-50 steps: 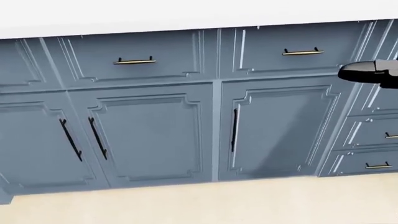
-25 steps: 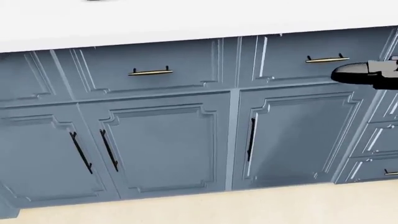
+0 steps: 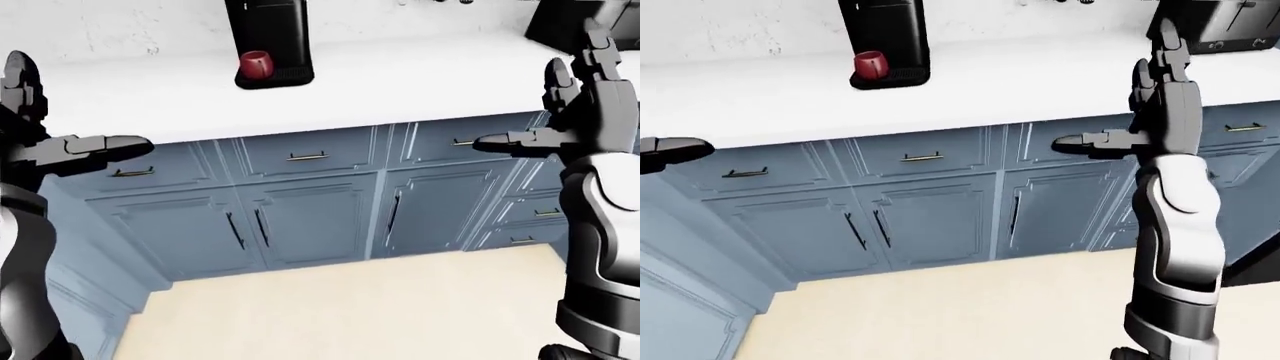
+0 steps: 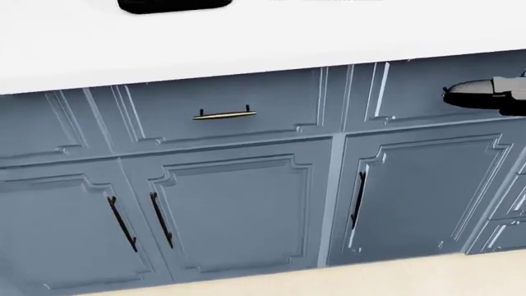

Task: Pick the mug from under the coffee machine dispenser and place it on the counter.

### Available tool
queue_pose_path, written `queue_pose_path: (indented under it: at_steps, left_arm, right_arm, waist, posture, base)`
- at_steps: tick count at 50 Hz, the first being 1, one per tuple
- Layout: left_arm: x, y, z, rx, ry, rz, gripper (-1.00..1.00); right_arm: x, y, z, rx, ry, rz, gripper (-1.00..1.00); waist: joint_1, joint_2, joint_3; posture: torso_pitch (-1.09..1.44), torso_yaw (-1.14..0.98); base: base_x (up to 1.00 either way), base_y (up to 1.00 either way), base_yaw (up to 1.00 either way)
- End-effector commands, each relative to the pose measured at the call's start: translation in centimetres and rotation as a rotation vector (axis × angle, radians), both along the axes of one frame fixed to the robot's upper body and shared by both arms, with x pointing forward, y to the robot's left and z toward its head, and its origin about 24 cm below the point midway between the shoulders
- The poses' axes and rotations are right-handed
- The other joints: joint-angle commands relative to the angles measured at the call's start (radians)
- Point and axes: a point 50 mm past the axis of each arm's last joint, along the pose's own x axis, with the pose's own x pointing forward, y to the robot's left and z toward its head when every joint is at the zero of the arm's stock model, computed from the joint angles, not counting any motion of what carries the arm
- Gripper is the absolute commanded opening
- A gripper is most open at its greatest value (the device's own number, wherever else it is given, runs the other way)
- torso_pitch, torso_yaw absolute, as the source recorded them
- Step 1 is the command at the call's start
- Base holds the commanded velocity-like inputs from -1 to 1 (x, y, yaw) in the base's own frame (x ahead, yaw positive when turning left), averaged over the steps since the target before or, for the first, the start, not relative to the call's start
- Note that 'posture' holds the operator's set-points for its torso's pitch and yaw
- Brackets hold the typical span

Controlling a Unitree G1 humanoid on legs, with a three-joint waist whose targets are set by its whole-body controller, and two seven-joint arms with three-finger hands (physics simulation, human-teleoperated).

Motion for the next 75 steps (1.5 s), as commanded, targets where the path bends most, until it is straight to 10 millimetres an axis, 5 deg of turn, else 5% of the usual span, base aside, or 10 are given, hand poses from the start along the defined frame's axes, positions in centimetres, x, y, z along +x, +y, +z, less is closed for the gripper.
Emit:
queue_pose_path:
  at_steps: [1,13,18,27,31,39,45,54,58,75]
  left_arm:
    - [-0.55,0.00,1.23,0.023,-0.056,0.013,1.00]
    - [-0.61,-0.04,1.35,0.025,-0.060,0.011,1.00]
    - [-0.58,-0.06,1.37,0.026,-0.059,0.011,1.00]
    - [-0.64,0.05,1.31,0.024,-0.059,0.013,1.00]
    - [-0.66,0.06,1.32,0.025,-0.060,0.014,1.00]
    - [-0.67,0.11,1.49,0.024,-0.062,0.016,1.00]
    - [-0.68,0.13,1.52,0.024,-0.062,0.016,1.00]
    - [-0.78,0.11,1.55,0.025,-0.062,0.016,1.00]
    - [-0.81,0.12,1.56,0.025,-0.061,0.017,1.00]
    - [-0.82,0.16,1.56,0.024,-0.063,0.017,1.00]
  right_arm:
    - [-0.56,0.17,1.81,-0.031,-0.078,0.004,1.00]
    - [-0.68,0.10,1.96,-0.027,-0.081,0.003,1.00]
    - [-0.69,0.06,2.03,-0.026,-0.081,0.004,1.00]
    - [-0.70,0.11,2.00,-0.023,-0.079,0.005,1.00]
    - [-0.70,0.09,2.00,-0.022,-0.079,0.005,1.00]
    - [-0.63,0.08,2.16,-0.024,-0.081,0.005,1.00]
    - [-0.62,0.04,2.21,-0.024,-0.082,0.004,1.00]
    - [-0.74,0.06,2.31,-0.024,-0.083,0.005,1.00]
    - [-0.74,0.05,2.29,-0.024,-0.083,0.005,1.00]
    - [-0.75,0.10,2.30,-0.022,-0.082,0.009,1.00]
  waist:
    - [0.002,-0.006,-0.019]
    - [0.019,-0.063,-0.012]
    - [0.031,-0.141,-0.024]
    - [0.002,-0.076,0.000]
    - [-0.002,0.019,-0.028]
    - [0.024,-0.040,-0.010]
    - [0.036,-0.136,-0.034]
    - [0.004,-0.074,-0.002]
    - [-0.006,0.017,-0.028]
    - [0.018,-0.129,-0.010]
  posture:
    - [0.00,0.00]
    - [0.00,0.00]
    - [0.00,0.00]
    - [0.00,0.00]
    - [0.00,0.00]
    - [0.00,0.00]
    - [0.00,0.00]
    - [0.00,0.00]
    - [0.00,0.00]
    - [0.00,0.00]
  base:
    - [0.21,0.22,0.00]
    - [0.24,0.12,0.00]
    - [0.32,0.00,0.00]
    - [0.31,0.00,0.00]
    - [0.29,0.00,0.00]
    - [0.29,0.00,0.00]
    - [0.29,0.00,0.00]
    - [0.30,0.00,0.00]
    - [0.29,0.00,0.00]
    - [0.28,0.00,0.00]
